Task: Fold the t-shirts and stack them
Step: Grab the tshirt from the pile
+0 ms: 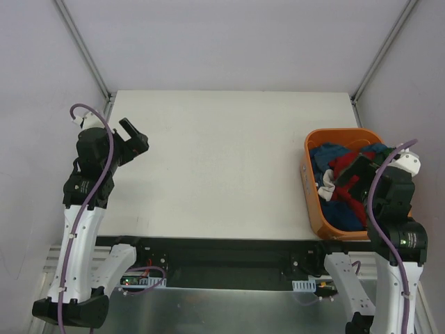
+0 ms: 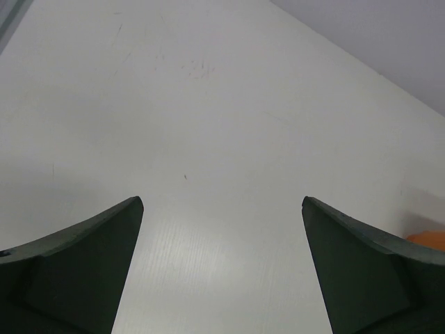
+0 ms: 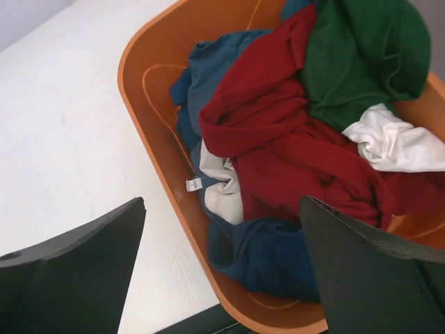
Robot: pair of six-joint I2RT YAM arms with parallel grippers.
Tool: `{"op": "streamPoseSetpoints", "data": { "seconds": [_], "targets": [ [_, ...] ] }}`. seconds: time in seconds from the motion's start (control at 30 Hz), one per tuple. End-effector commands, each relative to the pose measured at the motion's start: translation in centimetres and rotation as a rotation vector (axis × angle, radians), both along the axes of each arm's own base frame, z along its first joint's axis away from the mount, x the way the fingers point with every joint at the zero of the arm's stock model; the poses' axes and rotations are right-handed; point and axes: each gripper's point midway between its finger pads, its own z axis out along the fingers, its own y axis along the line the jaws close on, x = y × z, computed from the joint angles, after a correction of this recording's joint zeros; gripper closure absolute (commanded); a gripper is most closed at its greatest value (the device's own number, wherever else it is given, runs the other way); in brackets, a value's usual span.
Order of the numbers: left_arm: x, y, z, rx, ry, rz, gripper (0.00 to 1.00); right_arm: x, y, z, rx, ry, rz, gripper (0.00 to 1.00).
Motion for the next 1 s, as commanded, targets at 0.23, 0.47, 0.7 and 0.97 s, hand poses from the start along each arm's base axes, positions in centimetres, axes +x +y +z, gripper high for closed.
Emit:
{"op": "streamPoseSetpoints", "data": {
  "seconds": [0.23, 0.47, 0.7, 0.97],
  "targets": [
    [1.2, -1.4, -0.5, -0.059, -0.054, -0.038, 0.01, 0.6, -0.7, -0.1, -0.068, 0.136, 0.005, 0.04],
    [1.8, -1.5, -1.8, -0.056, -0.015, -0.044, 0.01, 6.3, -1.4, -3.9, -0.064, 0.333, -0.056, 0.04],
    [2.1, -1.5, -2.3, -0.051, 0.0, -0.049, 0.01, 9.3, -3.4, -8.9, -0.047, 0.498, -0.171, 0.02],
    [2.4, -1.5, -2.8, -0.048, 0.018, -0.045, 0.01, 8.8, -5.3, -11.5, -0.029, 0.553, -0.282, 0.6]
  ]
}}
